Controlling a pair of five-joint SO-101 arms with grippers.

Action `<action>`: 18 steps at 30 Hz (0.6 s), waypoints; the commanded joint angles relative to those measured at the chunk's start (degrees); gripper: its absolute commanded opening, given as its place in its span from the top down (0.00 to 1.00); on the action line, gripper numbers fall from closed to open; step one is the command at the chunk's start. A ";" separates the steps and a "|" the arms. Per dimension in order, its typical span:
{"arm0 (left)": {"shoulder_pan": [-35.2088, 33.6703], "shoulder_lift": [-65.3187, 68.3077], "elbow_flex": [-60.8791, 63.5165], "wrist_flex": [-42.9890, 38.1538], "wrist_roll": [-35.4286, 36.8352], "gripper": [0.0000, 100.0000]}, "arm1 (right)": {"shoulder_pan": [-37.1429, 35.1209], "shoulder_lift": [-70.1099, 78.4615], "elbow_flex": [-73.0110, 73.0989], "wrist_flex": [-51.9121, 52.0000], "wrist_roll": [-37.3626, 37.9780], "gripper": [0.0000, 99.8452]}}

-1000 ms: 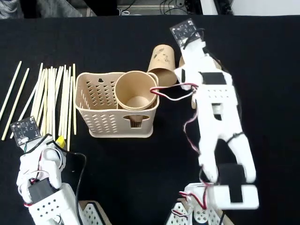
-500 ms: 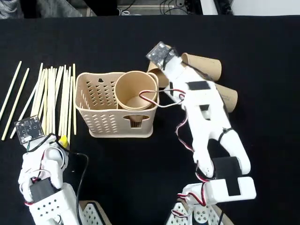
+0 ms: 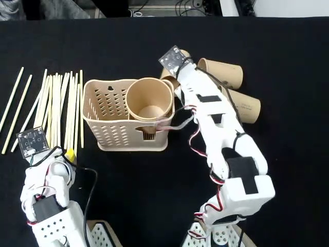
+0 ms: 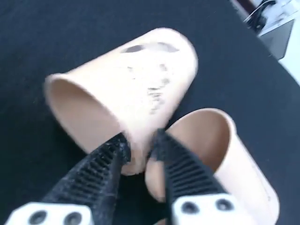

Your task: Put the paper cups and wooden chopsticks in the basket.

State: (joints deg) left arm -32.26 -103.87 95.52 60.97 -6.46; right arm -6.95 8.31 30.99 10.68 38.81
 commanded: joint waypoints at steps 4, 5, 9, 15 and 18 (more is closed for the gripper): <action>0.57 -0.35 -0.31 -0.88 -0.44 0.74 | 0.88 -4.35 0.66 -0.53 -0.70 0.99; 0.57 -0.35 -0.31 -0.88 -0.44 0.74 | 0.97 -5.67 1.01 0.18 -0.79 0.99; 0.57 -0.35 -0.31 -0.88 -0.44 0.74 | 1.23 -11.65 1.36 5.45 -3.25 0.99; 0.57 -0.35 -0.31 -0.88 -0.44 0.74 | 2.11 -22.55 0.66 13.71 -7.91 0.99; 0.57 -0.35 -0.22 -0.88 -0.44 0.74 | 4.92 -28.09 -2.59 19.34 -13.45 0.99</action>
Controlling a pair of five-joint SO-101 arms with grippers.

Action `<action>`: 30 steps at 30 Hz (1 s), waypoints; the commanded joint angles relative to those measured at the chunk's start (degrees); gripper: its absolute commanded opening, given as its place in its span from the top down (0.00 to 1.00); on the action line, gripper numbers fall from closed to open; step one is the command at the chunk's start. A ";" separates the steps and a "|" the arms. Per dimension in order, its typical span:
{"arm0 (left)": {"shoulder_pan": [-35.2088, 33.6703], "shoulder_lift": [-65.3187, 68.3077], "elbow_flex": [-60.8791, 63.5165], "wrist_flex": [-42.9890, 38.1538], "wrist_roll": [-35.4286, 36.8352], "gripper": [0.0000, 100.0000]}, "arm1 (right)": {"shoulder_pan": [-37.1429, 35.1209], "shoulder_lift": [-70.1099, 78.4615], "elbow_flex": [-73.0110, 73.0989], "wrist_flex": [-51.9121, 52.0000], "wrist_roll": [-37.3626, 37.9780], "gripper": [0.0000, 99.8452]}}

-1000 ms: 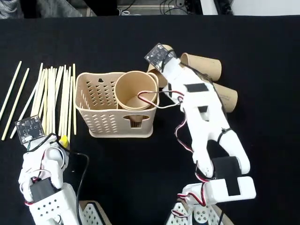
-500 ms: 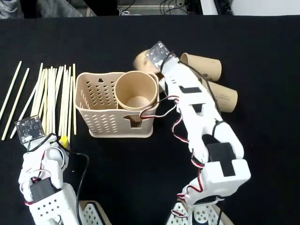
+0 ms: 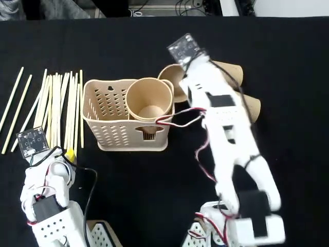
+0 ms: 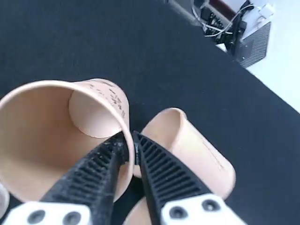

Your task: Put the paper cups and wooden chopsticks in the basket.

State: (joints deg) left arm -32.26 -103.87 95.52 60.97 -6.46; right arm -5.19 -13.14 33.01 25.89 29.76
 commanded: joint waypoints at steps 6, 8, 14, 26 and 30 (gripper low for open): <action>0.57 -0.35 0.04 -0.97 -0.44 0.74 | 8.53 -15.87 -17.54 22.59 -13.71 0.99; 0.57 -0.35 0.04 -0.97 -0.44 0.74 | 7.91 -18.42 -22.64 31.03 -15.12 0.99; 0.57 -0.35 0.04 -0.97 -0.44 0.74 | 3.52 -23.52 -39.60 52.57 -17.49 0.99; 0.48 -0.35 0.04 -0.88 -0.44 0.74 | -14.51 -23.78 -55.96 70.07 -17.49 0.99; 0.57 -0.35 0.04 -0.88 -0.44 0.74 | -17.05 -22.37 -51.47 68.75 -17.41 0.99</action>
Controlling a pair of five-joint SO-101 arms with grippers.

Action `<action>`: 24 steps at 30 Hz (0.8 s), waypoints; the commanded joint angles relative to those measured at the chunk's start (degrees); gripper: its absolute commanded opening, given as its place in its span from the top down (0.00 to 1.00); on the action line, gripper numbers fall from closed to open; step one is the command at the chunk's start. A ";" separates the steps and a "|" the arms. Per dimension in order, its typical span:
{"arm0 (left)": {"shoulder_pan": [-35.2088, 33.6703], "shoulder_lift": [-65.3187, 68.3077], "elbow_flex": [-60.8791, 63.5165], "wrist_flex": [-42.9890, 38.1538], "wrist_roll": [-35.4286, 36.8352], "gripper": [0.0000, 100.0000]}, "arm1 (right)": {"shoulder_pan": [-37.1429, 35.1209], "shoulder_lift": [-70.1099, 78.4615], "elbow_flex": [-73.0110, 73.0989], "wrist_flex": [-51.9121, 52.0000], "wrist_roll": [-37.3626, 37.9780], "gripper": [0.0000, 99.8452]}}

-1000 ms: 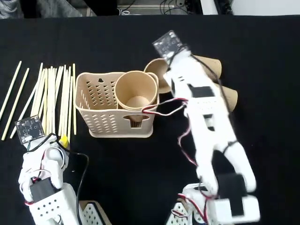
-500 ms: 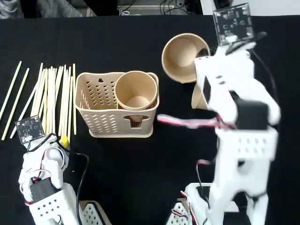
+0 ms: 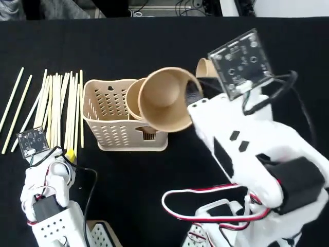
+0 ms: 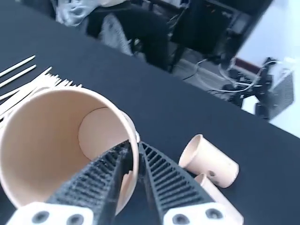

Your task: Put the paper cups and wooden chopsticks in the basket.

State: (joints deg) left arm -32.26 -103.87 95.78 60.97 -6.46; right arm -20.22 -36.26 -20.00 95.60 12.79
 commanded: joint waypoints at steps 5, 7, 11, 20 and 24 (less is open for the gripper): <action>0.57 -0.35 -0.22 -0.88 -0.44 0.74 | -2.46 4.97 4.26 -3.08 -0.44 0.99; 0.57 -0.35 -0.22 -0.88 -0.44 0.74 | -2.46 6.99 4.44 -3.16 -0.44 0.99; 0.57 -0.35 -0.22 -0.88 -0.44 0.74 | -2.55 10.51 4.35 -2.99 -0.44 0.99; 0.57 -0.35 -0.22 -0.88 -0.44 0.74 | -3.60 16.75 3.82 -4.40 -7.56 0.75; 0.57 -0.35 -0.22 -0.88 -0.44 0.74 | -4.75 16.75 0.04 -5.36 -4.66 0.65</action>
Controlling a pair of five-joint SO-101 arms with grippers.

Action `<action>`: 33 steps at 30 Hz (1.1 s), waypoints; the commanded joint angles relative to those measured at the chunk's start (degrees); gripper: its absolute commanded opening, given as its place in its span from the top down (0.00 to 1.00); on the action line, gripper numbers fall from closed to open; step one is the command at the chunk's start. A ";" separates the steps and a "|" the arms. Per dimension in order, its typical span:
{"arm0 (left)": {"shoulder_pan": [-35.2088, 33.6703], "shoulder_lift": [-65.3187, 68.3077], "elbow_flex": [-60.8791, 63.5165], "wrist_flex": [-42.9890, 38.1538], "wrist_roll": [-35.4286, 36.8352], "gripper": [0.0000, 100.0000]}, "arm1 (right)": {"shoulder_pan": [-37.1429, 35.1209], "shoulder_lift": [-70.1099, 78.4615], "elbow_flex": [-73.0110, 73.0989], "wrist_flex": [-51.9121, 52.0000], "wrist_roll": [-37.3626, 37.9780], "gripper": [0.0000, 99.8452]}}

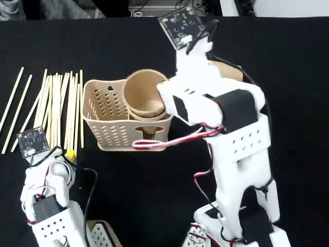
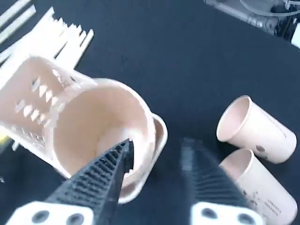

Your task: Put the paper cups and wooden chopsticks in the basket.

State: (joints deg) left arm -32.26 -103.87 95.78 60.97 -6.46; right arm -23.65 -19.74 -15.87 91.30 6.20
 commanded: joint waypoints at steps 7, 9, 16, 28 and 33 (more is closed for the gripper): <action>0.57 -0.35 -0.22 -0.88 -0.44 0.74 | 9.49 0.75 -13.76 0.53 8.00 0.70; 0.57 -0.35 -0.22 -0.88 -0.44 0.74 | 13.27 1.71 -10.86 -0.70 11.34 0.70; 0.57 -0.35 -0.22 -0.88 -0.44 0.74 | 21.36 8.92 6.20 -18.02 14.59 0.70; 0.57 -0.35 -0.22 -0.88 -0.44 0.74 | 21.63 25.71 15.52 -38.07 14.59 0.70; 0.57 -0.35 -0.22 -0.97 -0.44 0.74 | 22.51 32.40 15.52 -43.43 15.12 0.70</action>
State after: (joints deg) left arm -32.26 -103.87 95.78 60.97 -6.46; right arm -2.64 11.30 0.31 50.86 20.79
